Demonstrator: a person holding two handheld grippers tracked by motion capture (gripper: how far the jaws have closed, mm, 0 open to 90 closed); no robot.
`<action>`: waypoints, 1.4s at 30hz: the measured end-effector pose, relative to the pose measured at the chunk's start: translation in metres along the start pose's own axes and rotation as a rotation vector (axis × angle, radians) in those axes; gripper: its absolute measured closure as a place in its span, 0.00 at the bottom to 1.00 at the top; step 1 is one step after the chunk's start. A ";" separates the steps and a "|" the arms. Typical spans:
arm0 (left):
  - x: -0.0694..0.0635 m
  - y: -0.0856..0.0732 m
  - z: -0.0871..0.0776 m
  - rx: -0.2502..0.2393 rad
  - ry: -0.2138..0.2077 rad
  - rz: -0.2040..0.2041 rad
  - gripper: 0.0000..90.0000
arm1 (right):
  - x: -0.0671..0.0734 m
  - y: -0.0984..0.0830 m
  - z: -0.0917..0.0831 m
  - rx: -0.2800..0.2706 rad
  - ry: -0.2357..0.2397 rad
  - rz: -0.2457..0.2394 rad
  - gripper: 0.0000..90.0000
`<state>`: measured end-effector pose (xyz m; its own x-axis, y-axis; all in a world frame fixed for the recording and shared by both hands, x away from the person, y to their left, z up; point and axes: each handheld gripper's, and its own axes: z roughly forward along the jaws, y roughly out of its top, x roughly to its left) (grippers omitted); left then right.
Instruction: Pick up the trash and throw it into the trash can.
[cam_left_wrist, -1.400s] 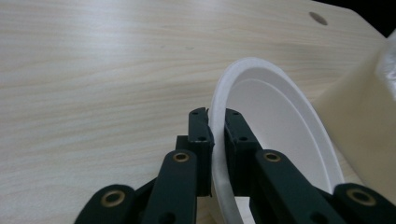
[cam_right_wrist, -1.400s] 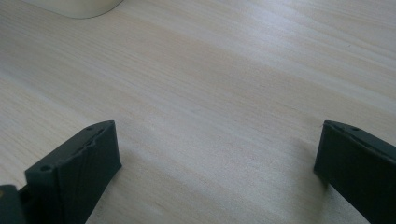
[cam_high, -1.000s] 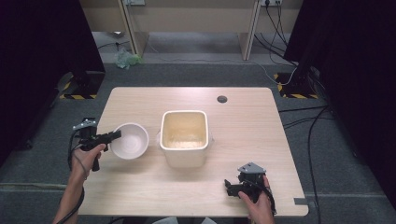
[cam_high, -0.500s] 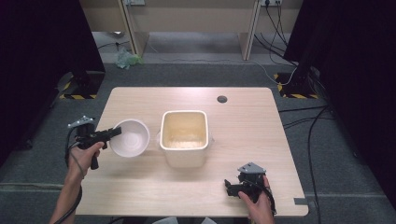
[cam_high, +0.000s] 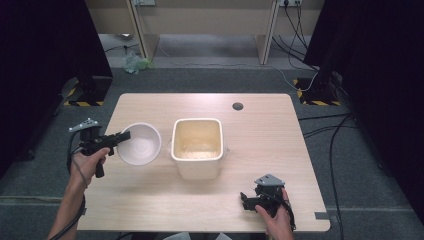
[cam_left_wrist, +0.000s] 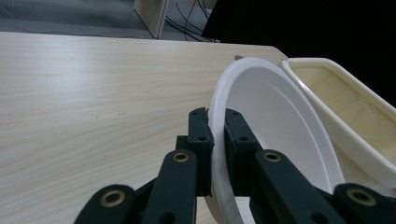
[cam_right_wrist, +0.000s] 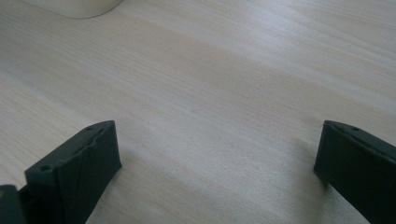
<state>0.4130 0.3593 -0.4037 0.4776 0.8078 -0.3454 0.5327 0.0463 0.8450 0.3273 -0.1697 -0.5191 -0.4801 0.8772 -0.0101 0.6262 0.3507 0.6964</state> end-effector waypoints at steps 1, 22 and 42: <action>-0.001 0.001 0.000 -0.002 -0.001 0.000 0.92 | 0.000 0.000 0.000 0.000 0.000 0.000 0.00; -0.035 0.033 0.006 -0.012 -0.085 0.067 0.92 | 0.000 0.000 0.000 0.000 0.000 0.000 0.00; -0.073 0.049 0.039 0.021 -0.151 0.123 0.92 | 0.000 0.000 0.000 0.000 0.000 0.000 0.00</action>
<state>0.4315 0.2802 -0.3532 0.6388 0.7090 -0.2986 0.4772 -0.0607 0.8767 0.3273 -0.1697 -0.5192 -0.4802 0.8771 -0.0105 0.6259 0.3510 0.6964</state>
